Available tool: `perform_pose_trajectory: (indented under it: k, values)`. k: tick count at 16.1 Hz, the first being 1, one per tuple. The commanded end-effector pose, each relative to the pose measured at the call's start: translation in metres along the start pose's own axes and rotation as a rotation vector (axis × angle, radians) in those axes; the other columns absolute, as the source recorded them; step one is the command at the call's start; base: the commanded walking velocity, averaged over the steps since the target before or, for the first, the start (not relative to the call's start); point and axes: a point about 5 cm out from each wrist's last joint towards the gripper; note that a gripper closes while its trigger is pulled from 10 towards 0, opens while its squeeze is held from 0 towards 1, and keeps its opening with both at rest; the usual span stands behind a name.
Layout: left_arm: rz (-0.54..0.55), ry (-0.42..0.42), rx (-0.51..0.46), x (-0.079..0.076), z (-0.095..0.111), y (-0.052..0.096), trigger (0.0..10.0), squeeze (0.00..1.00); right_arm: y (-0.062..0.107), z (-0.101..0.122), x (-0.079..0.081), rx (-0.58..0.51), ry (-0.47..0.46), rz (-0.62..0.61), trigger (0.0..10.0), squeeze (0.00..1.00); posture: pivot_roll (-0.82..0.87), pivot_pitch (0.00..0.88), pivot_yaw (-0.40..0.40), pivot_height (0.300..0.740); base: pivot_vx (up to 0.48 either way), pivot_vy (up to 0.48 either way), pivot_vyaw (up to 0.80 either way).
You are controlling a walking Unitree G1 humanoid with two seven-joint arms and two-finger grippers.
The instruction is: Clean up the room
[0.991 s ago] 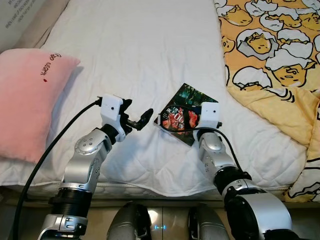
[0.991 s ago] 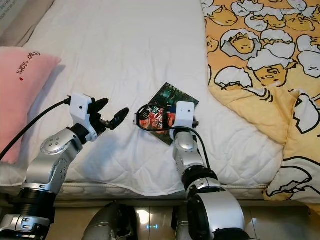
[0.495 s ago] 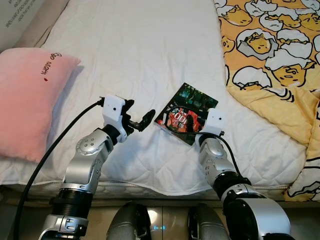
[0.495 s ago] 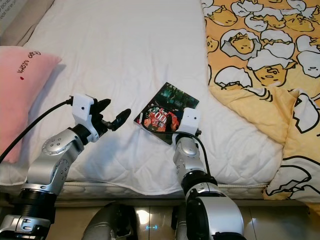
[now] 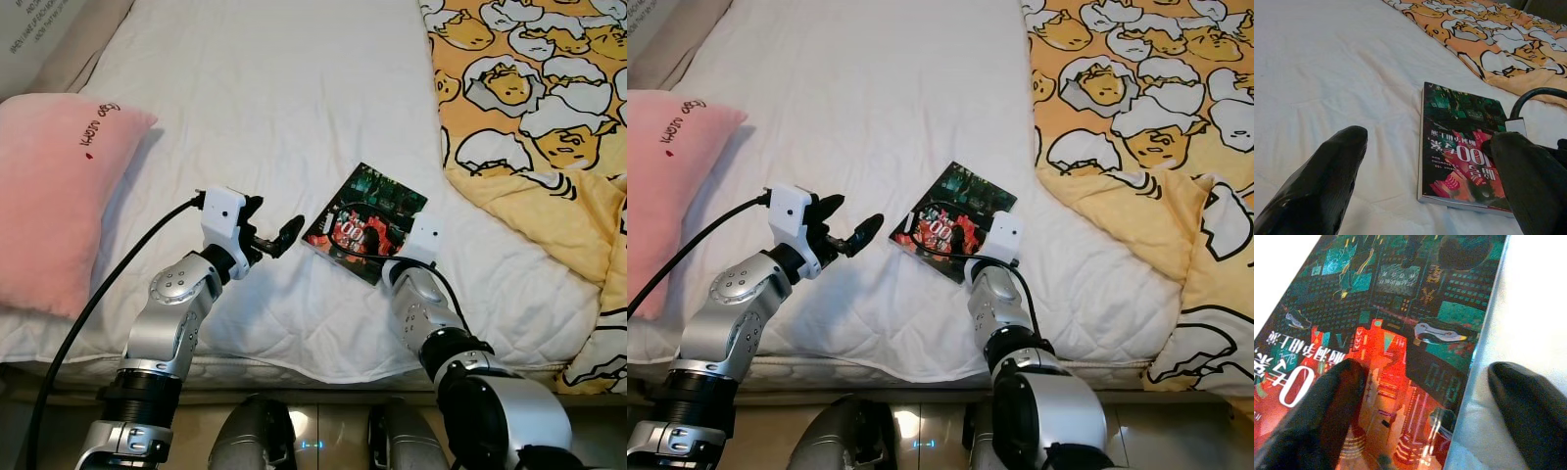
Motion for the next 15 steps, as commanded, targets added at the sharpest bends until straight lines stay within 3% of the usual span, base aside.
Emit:
perform_pose_trajectory:
  k: [1,12,15]
  values:
    - [-0.001,-0.011,-0.003,0.0,0.002,0.003,10.0,0.0,0.001,-0.007,0.001,0.046,-0.004,0.003,0.0,0.0,-0.04,0.216,0.02,0.697,0.0,0.0,0.0]
    - [0.023,-0.01,0.001,0.002,0.001,0.005,10.0,0.0,-0.002,-0.002,0.007,0.069,-0.039,0.026,0.0,0.0,-0.02,0.22,0.011,0.697,0.0,0.0,0.0]
    - [0.032,-0.011,0.003,0.003,0.0,0.005,10.0,0.0,-0.003,0.002,0.016,0.046,-0.038,0.066,0.0,0.0,-0.02,0.215,0.009,0.697,0.0,0.0,0.0]
Point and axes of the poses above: a point about 5 cm out from each wrist's last joint towards the gripper, its own y axis pointing back from the gripper into the wrist, its own z axis along the axis of the wrist's last joint, x = y × z, and after that the axes turned 8 degrees about -y, right-handed
